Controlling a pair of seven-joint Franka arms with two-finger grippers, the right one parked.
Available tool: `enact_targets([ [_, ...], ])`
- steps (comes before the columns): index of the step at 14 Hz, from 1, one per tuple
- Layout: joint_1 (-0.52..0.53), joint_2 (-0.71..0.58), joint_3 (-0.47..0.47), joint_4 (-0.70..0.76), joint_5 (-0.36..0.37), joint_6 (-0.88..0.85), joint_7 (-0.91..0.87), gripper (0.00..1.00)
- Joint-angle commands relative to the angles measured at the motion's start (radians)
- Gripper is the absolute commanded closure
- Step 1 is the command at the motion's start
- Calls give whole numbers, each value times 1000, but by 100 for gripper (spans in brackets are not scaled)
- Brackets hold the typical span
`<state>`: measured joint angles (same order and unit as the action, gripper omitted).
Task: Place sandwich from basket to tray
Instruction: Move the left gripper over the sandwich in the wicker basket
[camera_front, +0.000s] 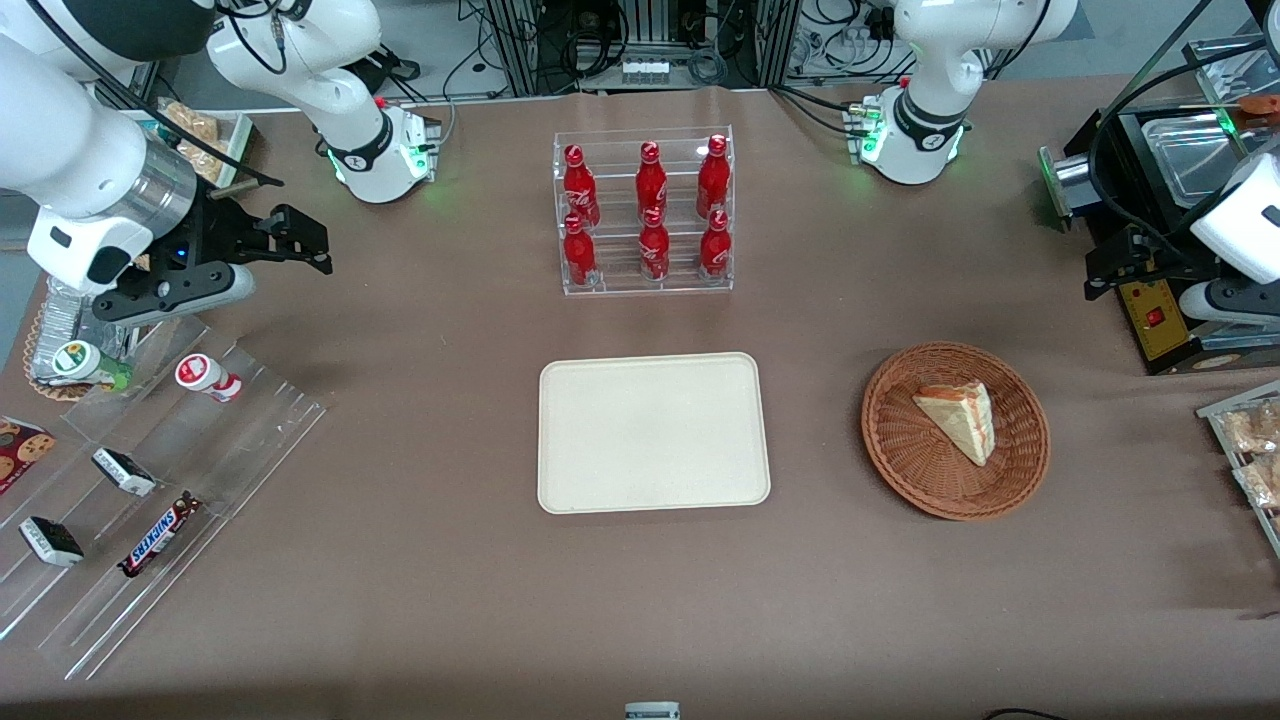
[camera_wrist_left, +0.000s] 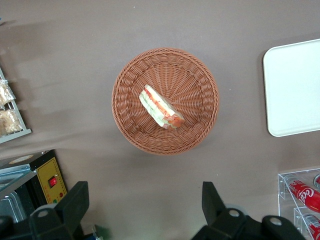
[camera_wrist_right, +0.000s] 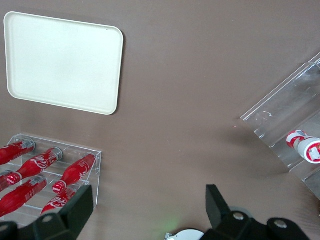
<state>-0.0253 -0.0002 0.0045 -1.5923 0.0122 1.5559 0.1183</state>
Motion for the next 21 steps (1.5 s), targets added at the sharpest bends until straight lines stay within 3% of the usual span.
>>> enact_targets([
  [1,4,3,-14,9,14,-5,7,0],
  [8,8,5,-12,5,14,-28,7,0],
  [11,10,29,-12,-64,15,-1,3,0],
  [18,13,35,-9,-513,38,505,1,0],
  [21,15,35,-6,-671,38,760,-200,0],
])
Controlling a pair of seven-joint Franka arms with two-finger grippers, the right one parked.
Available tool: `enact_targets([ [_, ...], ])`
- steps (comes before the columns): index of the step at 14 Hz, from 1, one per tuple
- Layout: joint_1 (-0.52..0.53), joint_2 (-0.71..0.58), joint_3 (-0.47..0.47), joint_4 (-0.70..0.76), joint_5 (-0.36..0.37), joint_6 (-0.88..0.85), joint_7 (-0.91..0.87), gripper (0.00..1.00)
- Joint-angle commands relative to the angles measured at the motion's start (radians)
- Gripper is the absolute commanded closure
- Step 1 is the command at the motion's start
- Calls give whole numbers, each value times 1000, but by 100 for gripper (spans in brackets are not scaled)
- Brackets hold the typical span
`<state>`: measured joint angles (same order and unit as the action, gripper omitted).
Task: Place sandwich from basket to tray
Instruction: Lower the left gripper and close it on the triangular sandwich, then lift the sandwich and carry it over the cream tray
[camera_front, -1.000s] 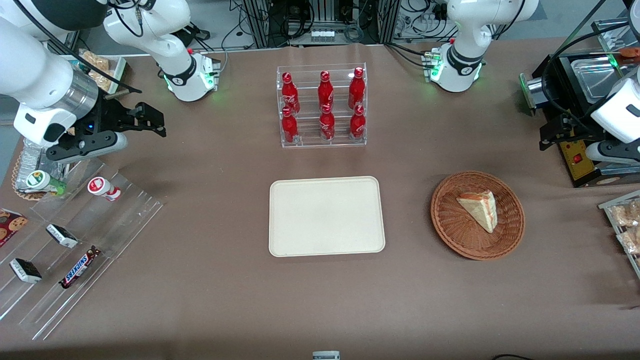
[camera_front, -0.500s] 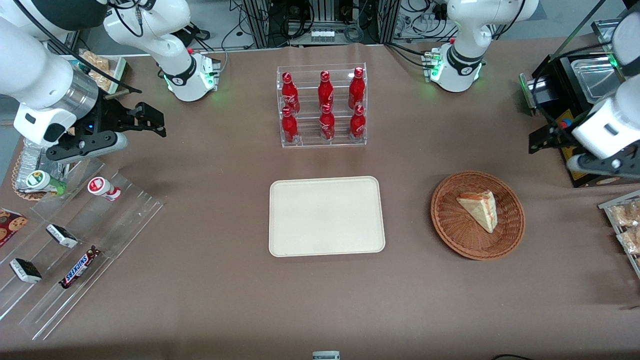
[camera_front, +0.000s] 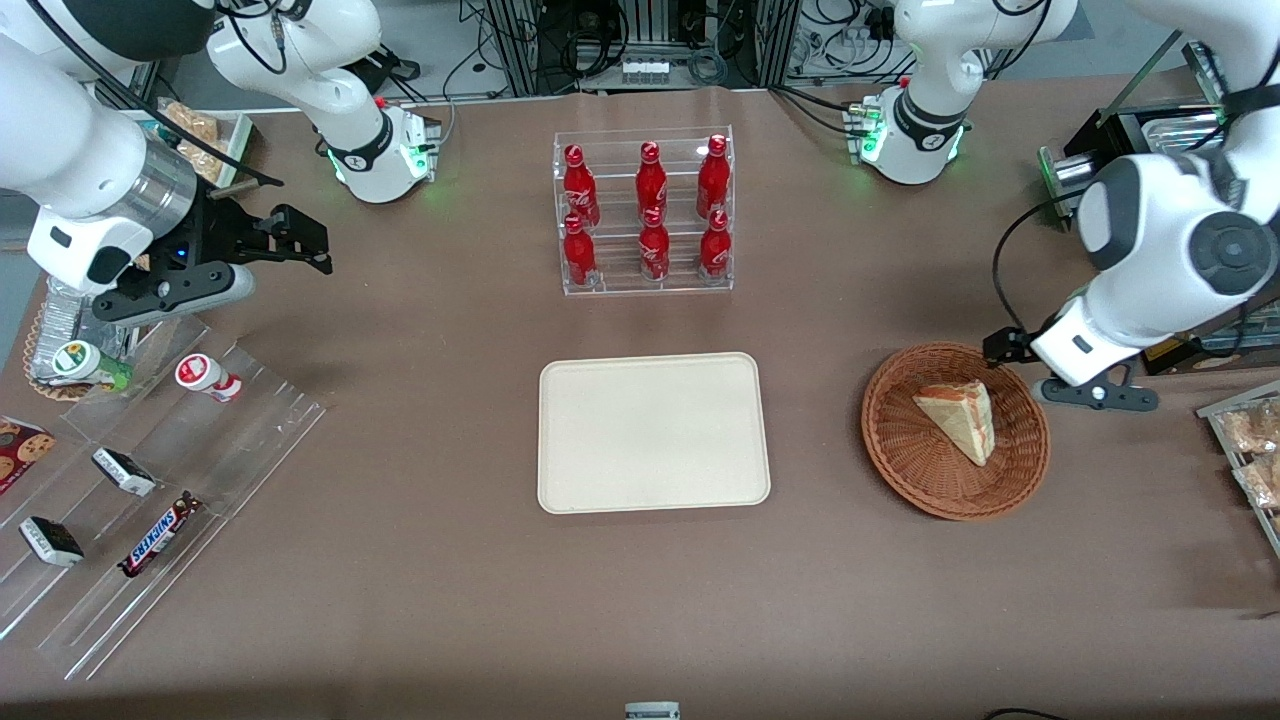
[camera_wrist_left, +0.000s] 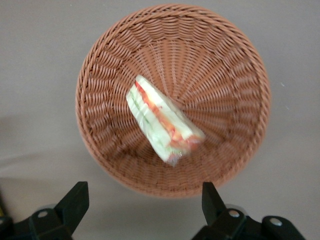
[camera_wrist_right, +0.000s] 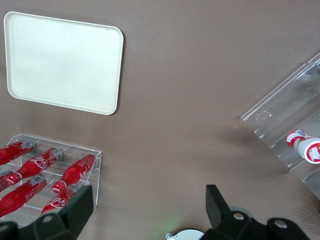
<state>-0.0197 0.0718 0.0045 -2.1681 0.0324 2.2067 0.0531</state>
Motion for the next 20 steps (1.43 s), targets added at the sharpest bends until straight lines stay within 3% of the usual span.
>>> enact_targets([
  [1,7,-32,-8,-107,18,131,-279,0],
  [5,-26,58,-18,-104,1,255,-914,0],
  [8,-29,115,-17,-107,1,323,-1000,1],
  [9,-29,129,-17,-105,-2,335,-1004,17],
  [10,-29,138,-17,-105,-2,350,-1030,57],
  [11,-29,151,-17,-102,-2,356,-1068,84],
  [12,-31,158,-17,-98,-2,357,-1107,95],
  [13,-32,158,-17,-92,0,354,-1121,100],
  [16,-51,148,-20,-14,14,270,-1038,100],
  [20,-211,229,-20,284,14,-8,-923,100],
])
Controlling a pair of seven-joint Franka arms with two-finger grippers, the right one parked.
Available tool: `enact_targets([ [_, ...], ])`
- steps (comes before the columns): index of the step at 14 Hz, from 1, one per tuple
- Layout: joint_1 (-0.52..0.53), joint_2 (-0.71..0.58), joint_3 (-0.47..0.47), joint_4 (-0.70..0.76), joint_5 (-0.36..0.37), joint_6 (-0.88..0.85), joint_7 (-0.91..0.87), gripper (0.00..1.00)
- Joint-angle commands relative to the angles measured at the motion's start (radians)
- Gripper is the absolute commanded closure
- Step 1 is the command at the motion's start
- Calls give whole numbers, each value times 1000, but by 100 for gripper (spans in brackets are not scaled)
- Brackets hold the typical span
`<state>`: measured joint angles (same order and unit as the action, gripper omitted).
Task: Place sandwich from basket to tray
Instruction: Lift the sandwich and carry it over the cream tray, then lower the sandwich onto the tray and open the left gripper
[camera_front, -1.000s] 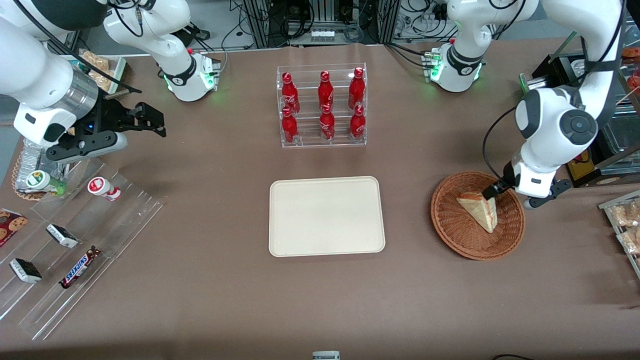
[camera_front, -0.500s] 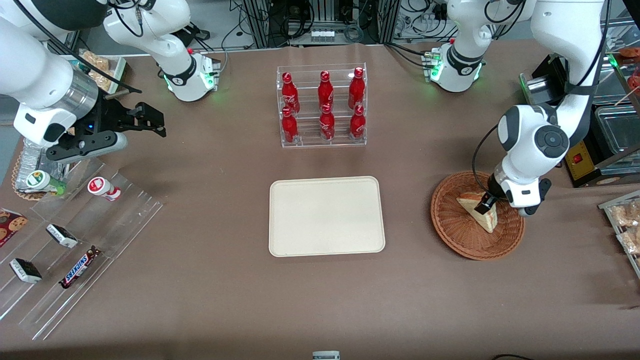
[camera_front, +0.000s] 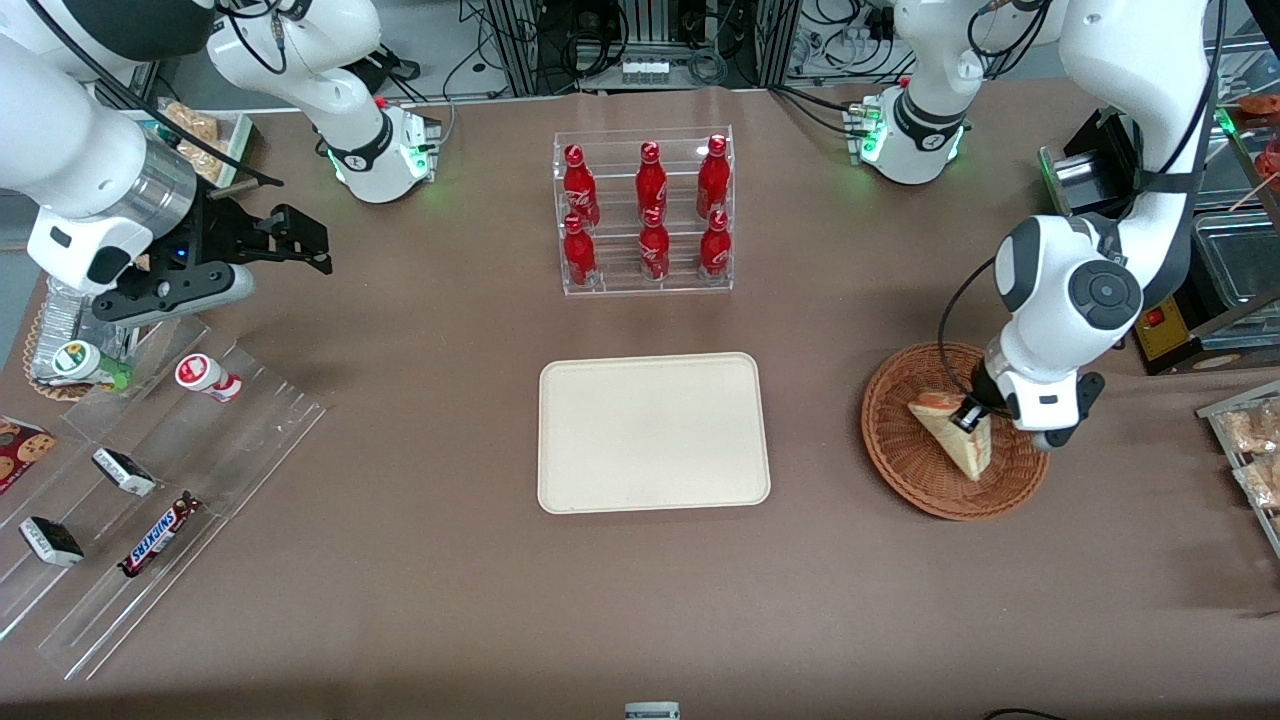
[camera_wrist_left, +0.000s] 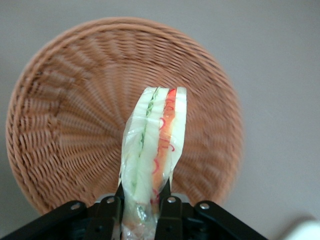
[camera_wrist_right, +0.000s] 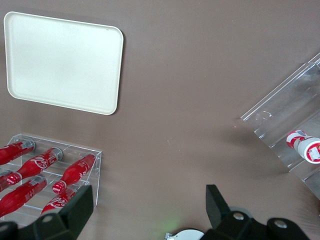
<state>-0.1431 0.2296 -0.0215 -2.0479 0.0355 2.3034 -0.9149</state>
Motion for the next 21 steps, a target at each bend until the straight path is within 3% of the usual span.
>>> enact_targets([
  [1,-137,115,6,228,7,-123,66,100],
  [3,-237,189,6,288,-5,-105,44,100],
  [9,-498,370,6,386,4,157,-133,99],
  [14,-579,425,6,407,4,228,-147,98],
  [16,-584,442,6,407,3,248,-147,94],
  [17,-587,454,6,405,-2,260,-148,82],
  [18,-590,458,6,405,-5,261,-150,55],
  [19,-584,453,6,408,-5,261,-145,1],
  [21,-584,441,9,445,-3,239,-147,0],
])
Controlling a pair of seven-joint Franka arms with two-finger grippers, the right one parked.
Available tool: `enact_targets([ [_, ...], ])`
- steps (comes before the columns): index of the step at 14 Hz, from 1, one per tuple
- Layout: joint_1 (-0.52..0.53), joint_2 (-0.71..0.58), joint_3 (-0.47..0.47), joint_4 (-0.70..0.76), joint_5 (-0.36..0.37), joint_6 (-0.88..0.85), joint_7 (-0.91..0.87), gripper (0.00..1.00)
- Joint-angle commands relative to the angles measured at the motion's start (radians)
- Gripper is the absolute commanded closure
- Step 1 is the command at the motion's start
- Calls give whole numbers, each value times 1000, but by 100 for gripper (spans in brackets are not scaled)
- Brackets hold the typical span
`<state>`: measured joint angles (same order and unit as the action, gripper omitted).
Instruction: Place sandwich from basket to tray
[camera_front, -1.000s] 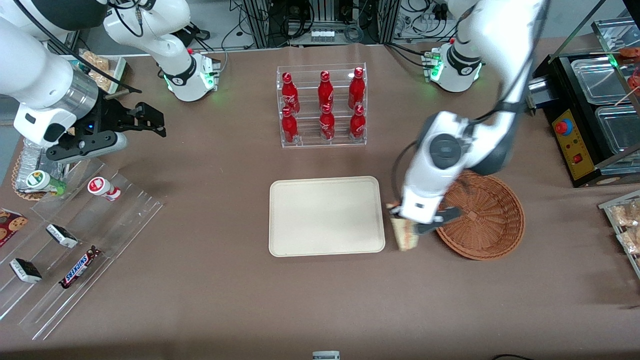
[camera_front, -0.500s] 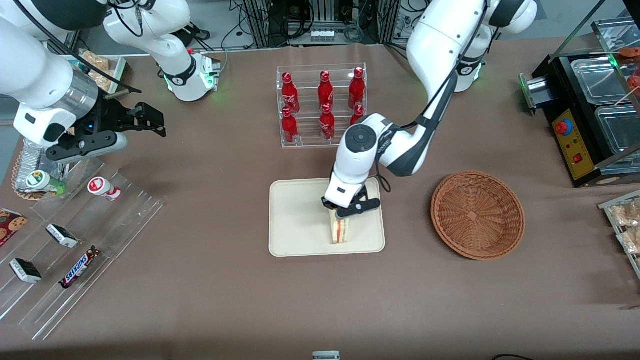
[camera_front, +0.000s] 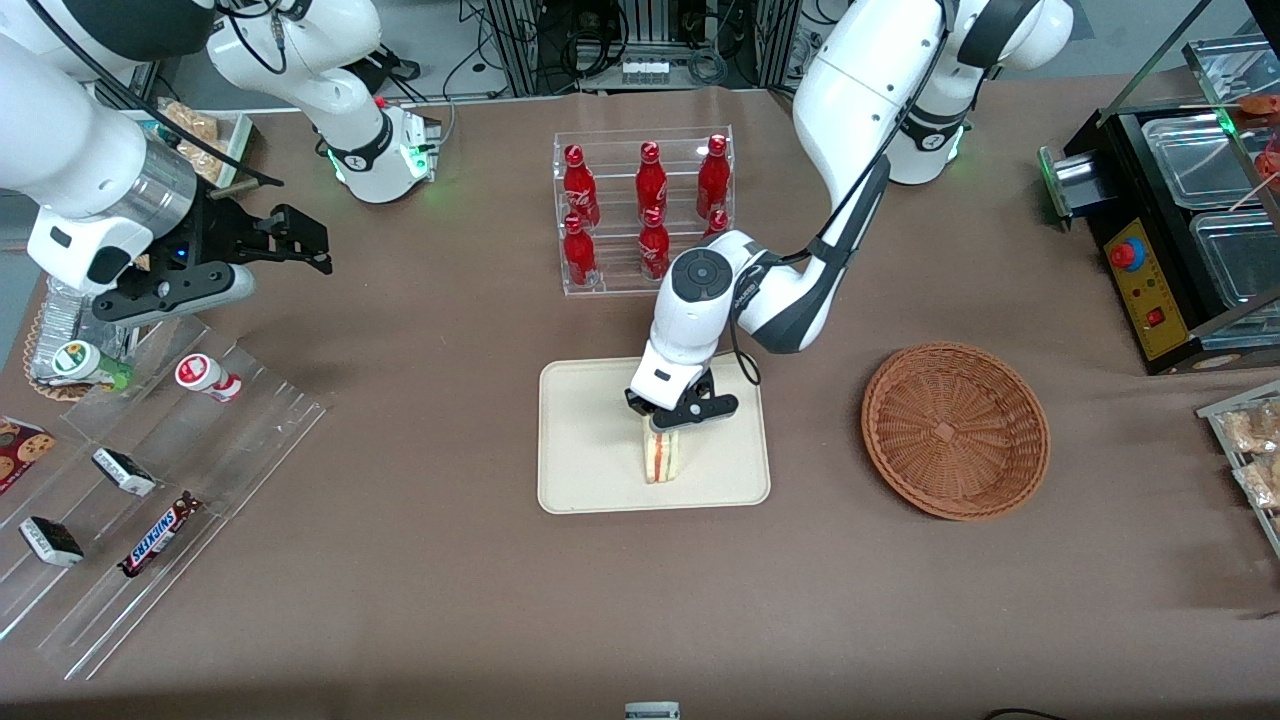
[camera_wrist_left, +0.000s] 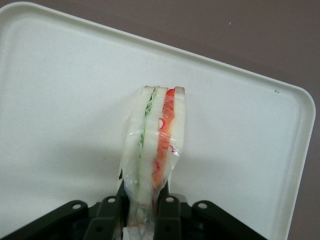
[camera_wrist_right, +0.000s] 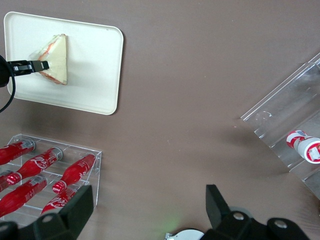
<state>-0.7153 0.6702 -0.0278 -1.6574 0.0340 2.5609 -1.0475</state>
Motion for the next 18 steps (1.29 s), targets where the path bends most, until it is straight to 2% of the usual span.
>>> enact_targets([
  [1,-9,-30,19,59,0,-59,-14,0],
  [4,-1,-153,25,79,13,-233,1,0],
  [6,42,-243,25,80,11,-336,18,0],
  [9,85,-354,25,116,10,-564,182,0],
  [12,195,-417,22,99,-8,-715,329,0],
  [18,436,-556,23,-28,-13,-813,628,0],
])
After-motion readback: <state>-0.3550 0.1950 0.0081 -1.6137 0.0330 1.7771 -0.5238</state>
